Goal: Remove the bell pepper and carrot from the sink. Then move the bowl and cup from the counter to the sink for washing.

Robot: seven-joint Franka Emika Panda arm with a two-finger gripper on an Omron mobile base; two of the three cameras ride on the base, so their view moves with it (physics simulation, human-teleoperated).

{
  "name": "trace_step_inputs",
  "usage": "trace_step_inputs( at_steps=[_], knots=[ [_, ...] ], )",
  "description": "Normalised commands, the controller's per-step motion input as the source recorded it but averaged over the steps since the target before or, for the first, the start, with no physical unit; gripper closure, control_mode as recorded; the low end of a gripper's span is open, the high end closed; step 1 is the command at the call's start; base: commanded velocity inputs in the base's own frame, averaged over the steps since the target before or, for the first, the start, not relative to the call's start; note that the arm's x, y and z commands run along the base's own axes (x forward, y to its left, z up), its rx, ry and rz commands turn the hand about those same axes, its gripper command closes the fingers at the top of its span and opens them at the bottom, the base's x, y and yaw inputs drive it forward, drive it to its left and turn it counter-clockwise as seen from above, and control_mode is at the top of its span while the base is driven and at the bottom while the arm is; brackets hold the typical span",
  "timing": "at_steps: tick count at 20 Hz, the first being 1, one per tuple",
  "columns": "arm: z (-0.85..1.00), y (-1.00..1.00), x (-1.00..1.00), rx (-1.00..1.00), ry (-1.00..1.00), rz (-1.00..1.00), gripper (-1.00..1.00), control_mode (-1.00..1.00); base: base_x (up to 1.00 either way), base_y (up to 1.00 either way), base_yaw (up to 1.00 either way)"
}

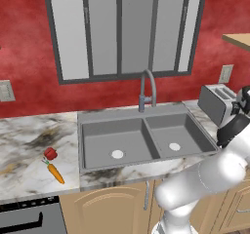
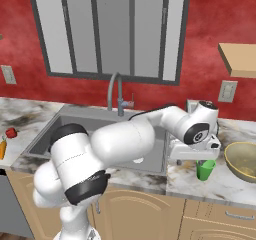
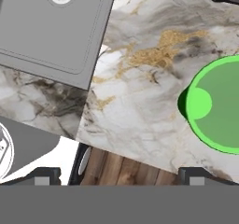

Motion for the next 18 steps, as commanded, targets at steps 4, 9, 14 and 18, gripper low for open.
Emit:
trace_step_inputs(
  at_steps=[4, 9, 14, 18],
  knots=[
    [-0.12, -0.11, 0.19, 0.0, 0.0, 0.0, -1.0, -1.0, 0.0, 0.0, 0.0],
    [-0.09, -0.12, 0.18, 0.0, 0.0, 0.0, -1.0, -1.0, 0.0, 0.0, 0.0],
    [-0.1, -0.14, 0.17, -0.01, 0.0, 0.0, -1.0, -1.0, 0.0, 0.0, 0.0],
    [-0.11, -0.16, 0.18, -0.01, 0.0, 0.0, -1.0, -1.0, 0.0, 0.0, 0.0]
  ],
)
